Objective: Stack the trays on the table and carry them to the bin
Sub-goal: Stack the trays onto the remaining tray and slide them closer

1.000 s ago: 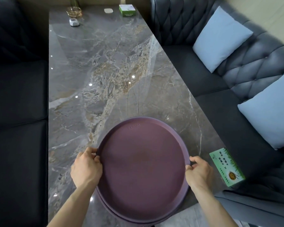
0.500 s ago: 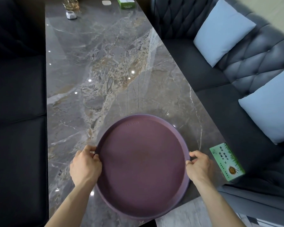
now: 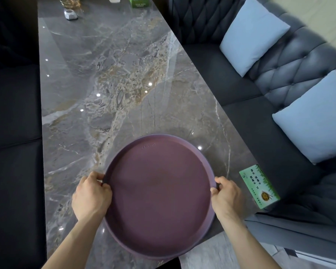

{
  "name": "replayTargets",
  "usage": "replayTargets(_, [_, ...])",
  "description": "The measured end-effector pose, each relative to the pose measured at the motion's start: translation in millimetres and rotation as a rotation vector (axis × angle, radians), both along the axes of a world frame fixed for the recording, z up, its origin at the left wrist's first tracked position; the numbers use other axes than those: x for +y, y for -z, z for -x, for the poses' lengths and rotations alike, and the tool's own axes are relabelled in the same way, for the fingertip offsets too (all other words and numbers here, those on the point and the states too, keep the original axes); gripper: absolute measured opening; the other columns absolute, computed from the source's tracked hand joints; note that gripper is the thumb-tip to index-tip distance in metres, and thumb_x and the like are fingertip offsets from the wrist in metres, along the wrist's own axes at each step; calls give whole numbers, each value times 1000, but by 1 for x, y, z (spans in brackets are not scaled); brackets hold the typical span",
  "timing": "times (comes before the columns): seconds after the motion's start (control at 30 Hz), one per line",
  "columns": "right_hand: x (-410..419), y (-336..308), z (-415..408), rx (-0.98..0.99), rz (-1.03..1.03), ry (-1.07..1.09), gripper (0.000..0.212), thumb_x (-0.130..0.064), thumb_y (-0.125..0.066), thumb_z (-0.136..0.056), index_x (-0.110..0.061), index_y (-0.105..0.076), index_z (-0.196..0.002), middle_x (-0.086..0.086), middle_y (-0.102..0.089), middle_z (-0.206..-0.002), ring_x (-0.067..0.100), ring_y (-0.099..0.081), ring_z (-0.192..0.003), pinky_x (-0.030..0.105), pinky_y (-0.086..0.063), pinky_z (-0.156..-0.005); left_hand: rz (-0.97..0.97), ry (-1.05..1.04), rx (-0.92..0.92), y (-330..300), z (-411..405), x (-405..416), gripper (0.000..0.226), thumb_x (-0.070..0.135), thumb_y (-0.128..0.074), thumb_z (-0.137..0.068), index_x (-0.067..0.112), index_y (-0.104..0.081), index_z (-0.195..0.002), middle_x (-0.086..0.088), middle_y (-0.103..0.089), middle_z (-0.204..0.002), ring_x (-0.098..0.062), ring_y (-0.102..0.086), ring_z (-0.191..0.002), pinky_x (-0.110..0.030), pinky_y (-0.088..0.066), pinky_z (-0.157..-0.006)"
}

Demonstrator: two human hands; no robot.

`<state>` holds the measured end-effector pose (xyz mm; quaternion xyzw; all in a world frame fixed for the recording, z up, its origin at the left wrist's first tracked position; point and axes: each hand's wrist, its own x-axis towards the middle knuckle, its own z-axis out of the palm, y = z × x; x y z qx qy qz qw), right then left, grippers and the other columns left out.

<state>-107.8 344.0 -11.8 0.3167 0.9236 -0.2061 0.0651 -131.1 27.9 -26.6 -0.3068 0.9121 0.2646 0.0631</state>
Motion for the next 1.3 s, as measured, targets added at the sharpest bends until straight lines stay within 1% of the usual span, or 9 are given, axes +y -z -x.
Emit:
replayTargets(0.1, [-1, -1, -1, -19, 42, 32, 29, -15, -65, -91, -23, -65, -119, 7, -73, -104, 26, -67, -93, 25, -42, -67, 49, 76, -61, 2, 1, 4, 37, 17, -55, -83, 18, -64, -119, -12, -61, -119, -41, -59, -106, -48, -46, -84])
replayTargets(0.23, [0, -1, 0, -32, 39, 39, 25, -16, -64, -92, -26, -63, -116, 6, -74, -97, 20, -54, -74, 25, -40, -64, 58, 206, -63, 6, 6, 18, 66, 30, -55, -93, 31, -29, -154, -15, -51, -128, -39, -51, -118, -52, -45, -86])
replayTargets(0.47, [-5, 5, -1, 1, 38, 70, 31, -10, -63, -92, -24, -66, -119, 5, -75, -101, 25, -68, -92, 24, -37, -70, 15, 249, -26, 16, -4, 25, 76, 49, -48, -95, 36, -7, -158, -14, -39, -132, -40, -41, -118, -57, -47, -82])
replayTargets(0.6, [-5, 8, 1, 12, 39, 79, 35, -11, -63, -92, -24, -65, -124, 5, -75, -104, 26, -67, -97, 25, -40, -74, 66, 277, -41, 19, -3, 29, 89, 58, -52, -89, 28, -7, -159, -19, -39, -130, -44, -43, -114, -58, -49, -83])
replayTargets(0.9, [-6, 14, 1, 76, 48, 71, 38, -10, -61, -93, -22, -63, -129, 7, -73, -109, 29, -66, -100, 31, -48, -76, 38, 243, -54, 20, 0, 28, 91, 63, -51, -87, 33, -3, -158, -16, -36, -131, -41, -40, -117, -57, -48, -86])
replayTargets(1.0, [-11, 15, -9, 109, 38, 63, 42, -21, -58, -95, -29, -56, -136, 7, -71, -102, 29, -66, -92, 31, -45, -67, -3, 221, -51, 20, 1, 25, 91, 64, -54, -85, 37, -6, -157, -15, -37, -132, -39, -39, -120, -55, -46, -84])
replayTargets(1.13, [-22, 17, -23, 81, 123, 84, 58, -32, -55, -96, -41, -32, -149, 10, -68, -103, 30, -66, -98, 38, -50, -76, -118, 129, -84, 20, 11, 13, 99, 67, -69, -73, 31, -23, -153, -12, -44, -136, -35, -42, -131, -53, -45, -94])
replayTargets(1.23, [-28, 7, -18, 83, 206, 105, 63, -35, -57, -94, -38, -29, -151, 11, -62, -121, 31, -60, -113, 42, -49, -90, -157, 56, -101, 14, 20, 6, 93, 62, -77, -67, 19, -42, -142, -15, -53, -133, -36, -54, -122, -49, -46, -98])
replayTargets(1.3, [-33, -4, -7, 72, 219, 73, 67, -42, -58, -92, -37, -27, -152, 9, -56, -118, 30, -58, -112, 40, -47, -89, -212, -24, -70, 2, 25, 2, 82, 55, -81, -67, 16, -50, -132, -15, -55, -127, -36, -58, -114, -46, -47, -94])
